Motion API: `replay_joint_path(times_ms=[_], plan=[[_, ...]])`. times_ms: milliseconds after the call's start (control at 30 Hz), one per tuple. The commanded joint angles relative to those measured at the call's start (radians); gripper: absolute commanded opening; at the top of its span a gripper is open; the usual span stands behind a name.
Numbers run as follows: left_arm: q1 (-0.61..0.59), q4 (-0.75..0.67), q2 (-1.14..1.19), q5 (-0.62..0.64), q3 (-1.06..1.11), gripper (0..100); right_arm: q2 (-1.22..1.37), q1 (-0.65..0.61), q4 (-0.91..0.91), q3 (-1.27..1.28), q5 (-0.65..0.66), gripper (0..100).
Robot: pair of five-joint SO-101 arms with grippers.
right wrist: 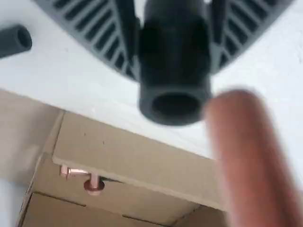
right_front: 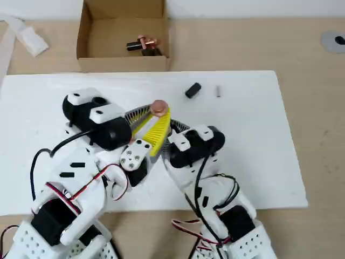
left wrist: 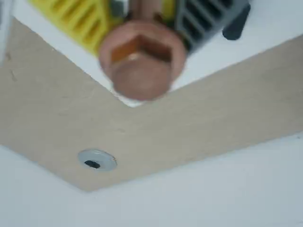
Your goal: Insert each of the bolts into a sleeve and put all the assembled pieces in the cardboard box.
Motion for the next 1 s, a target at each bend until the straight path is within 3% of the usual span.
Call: replay_joint_path(times_ms=[0,633,967], plan=[[0.012,-0.002,0.004,-0.005,0.002,1,-0.124,-0.008,-0.029,0.001,-0.009,1.0],[0.002,0.0,0.004,-0.005,0.031,1,-0.124,-0.008,-0.029,-0.004,-0.009,1.0],[-0.061,-0.018,0.002,-0.005,0.032,1,-0.124,-0.008,-0.029,-0.005,-0.009,1.0]])
